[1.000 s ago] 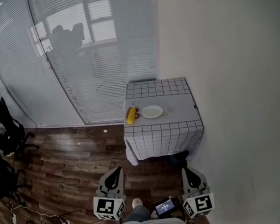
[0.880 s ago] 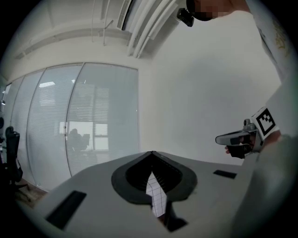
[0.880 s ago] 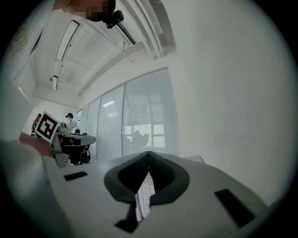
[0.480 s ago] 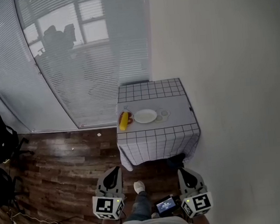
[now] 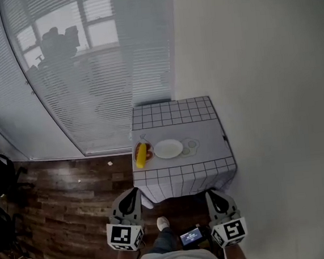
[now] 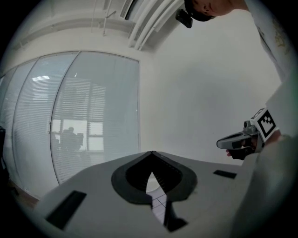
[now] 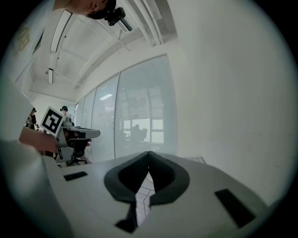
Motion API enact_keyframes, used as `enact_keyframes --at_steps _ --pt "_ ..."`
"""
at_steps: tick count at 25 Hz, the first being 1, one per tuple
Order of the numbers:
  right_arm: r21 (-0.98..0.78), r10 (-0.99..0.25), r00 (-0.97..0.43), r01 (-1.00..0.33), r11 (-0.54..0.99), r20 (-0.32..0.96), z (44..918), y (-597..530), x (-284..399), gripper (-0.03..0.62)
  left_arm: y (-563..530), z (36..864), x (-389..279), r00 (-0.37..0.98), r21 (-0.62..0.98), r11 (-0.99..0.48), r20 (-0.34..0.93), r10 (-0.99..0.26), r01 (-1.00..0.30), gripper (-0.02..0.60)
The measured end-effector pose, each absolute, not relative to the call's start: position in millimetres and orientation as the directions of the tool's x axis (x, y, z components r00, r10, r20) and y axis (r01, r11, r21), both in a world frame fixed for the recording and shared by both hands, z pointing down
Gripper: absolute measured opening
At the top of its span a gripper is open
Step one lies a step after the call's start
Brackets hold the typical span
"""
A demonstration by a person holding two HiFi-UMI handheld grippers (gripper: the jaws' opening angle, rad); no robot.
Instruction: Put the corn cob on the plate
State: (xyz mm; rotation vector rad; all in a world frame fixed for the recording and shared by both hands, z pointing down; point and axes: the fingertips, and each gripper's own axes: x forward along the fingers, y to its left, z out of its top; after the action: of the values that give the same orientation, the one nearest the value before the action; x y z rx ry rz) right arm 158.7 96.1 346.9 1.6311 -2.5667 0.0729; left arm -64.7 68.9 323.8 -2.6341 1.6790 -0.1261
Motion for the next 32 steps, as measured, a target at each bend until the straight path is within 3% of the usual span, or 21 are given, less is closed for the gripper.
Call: enact_keyframes --at_steps 17,24,32 --pt "0.092 -0.836 -0.490 -0.847 0.523 0.246 369.7 -76.4 96.9 0.006 -100.6 355.8 -118.9 0.392 -0.014 -0.396 0.106 -0.914 -0.918 0.008" --pt "0.128 -0.804 -0.548 -0.802 0.583 0.230 370.3 -119.1 84.7 0.006 -137.8 362.0 -114.7 0.384 -0.011 -0.389 0.143 -0.912 -0.921 0.008" --pt "0.067 -0.734 -0.643 -0.740 0.669 0.217 354.4 -155.4 74.9 0.006 -159.3 355.7 -121.6 0.286 0.022 -0.286 0.172 -0.943 -0.958 0.008"
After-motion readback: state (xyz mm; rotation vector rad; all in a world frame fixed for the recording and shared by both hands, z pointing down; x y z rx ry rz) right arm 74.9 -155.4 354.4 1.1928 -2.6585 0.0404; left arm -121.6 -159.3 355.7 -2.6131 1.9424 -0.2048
